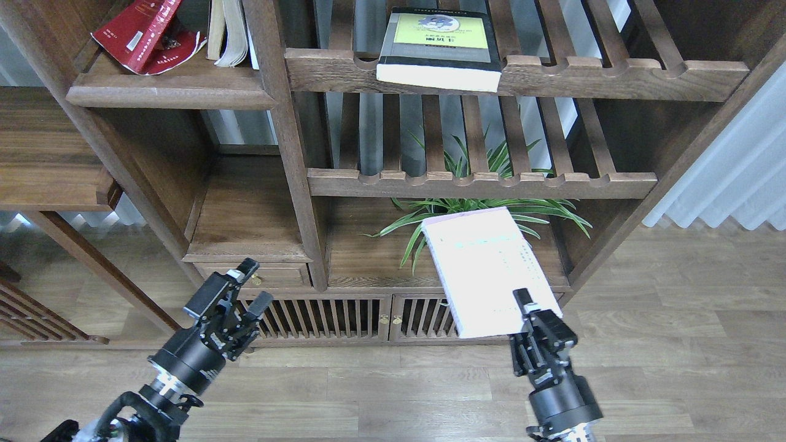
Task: Organize books on shelf
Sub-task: 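Pull the white book down and grasp it with the left gripper too, then lift the white book with the left gripper up toward the top shelf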
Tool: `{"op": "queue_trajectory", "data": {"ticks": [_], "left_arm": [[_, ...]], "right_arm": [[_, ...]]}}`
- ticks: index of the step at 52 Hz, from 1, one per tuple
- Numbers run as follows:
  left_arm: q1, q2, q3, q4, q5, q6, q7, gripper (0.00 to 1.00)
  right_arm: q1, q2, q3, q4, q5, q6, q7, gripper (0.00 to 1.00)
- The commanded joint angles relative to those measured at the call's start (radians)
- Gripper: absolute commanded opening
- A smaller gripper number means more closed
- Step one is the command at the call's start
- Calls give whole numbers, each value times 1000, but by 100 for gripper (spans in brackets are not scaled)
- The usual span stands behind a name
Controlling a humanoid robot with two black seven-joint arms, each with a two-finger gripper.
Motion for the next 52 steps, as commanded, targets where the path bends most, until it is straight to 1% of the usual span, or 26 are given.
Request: {"op": "queue_trajectory", "data": {"ticks": [1,8,12,24,27,29,30,32,33,35,36,37,38,39,41,42,43,44,52], "left_arm": [[1,2,43,-6,0,0,-1,94],[7,-4,109,-6,1,0,0,89],[7,-21,134,-4,1,0,0,86],[2,-44,169,8,4,0,5,83],[1,-44,177,10,4,0,5,80],[1,-44,181,11,4,0,5,76],[1,-45,183,13,4,0,5,72],[1,-53,184,22,4,0,3,60],[2,-55,184,24,4,0,3,58],[4,-56,188,25,4,0,3,50],[4,-55,188,25,4,0,3,49],[7,-55,189,27,4,0,3,45],[8,-53,189,27,4,0,3,43],[11,-48,192,27,4,0,5,29],[11,-48,194,28,4,0,5,25],[10,-48,195,31,3,0,5,15],[10,-48,195,33,3,0,5,12],[10,-47,197,42,3,0,6,6],[7,-35,198,66,6,0,11,5]], "right_arm": [[2,2,-32,-3,-1,0,-22,7],[2,2,-88,-3,-1,0,-65,7],[-1,2,-121,-9,-7,0,-80,7],[-13,-4,-135,-17,-33,0,-85,7],[-15,-6,-147,-22,-48,0,-86,7],[-16,-7,-150,-25,-54,0,-86,7],[-18,-7,-151,-28,-56,0,-86,7],[-19,-7,-151,-35,-60,0,-88,7],[-19,-7,-151,-37,-62,0,-88,7],[-19,-7,-151,-41,-62,0,-88,7],[-19,-9,-151,-42,-62,0,-88,7],[-19,-9,-151,-43,-62,0,-88,7],[-19,-9,-151,-43,-62,0,-89,7],[-21,-9,-151,-43,-63,0,-89,7],[-21,-9,-151,-43,-63,0,-89,7],[-21,-9,-151,-45,-63,0,-89,7],[-21,-9,-151,-45,-63,0,-89,7],[-21,-9,-151,-45,-63,0,-89,7],[-21,-10,-151,-46,-65,0,-89,9]]}}
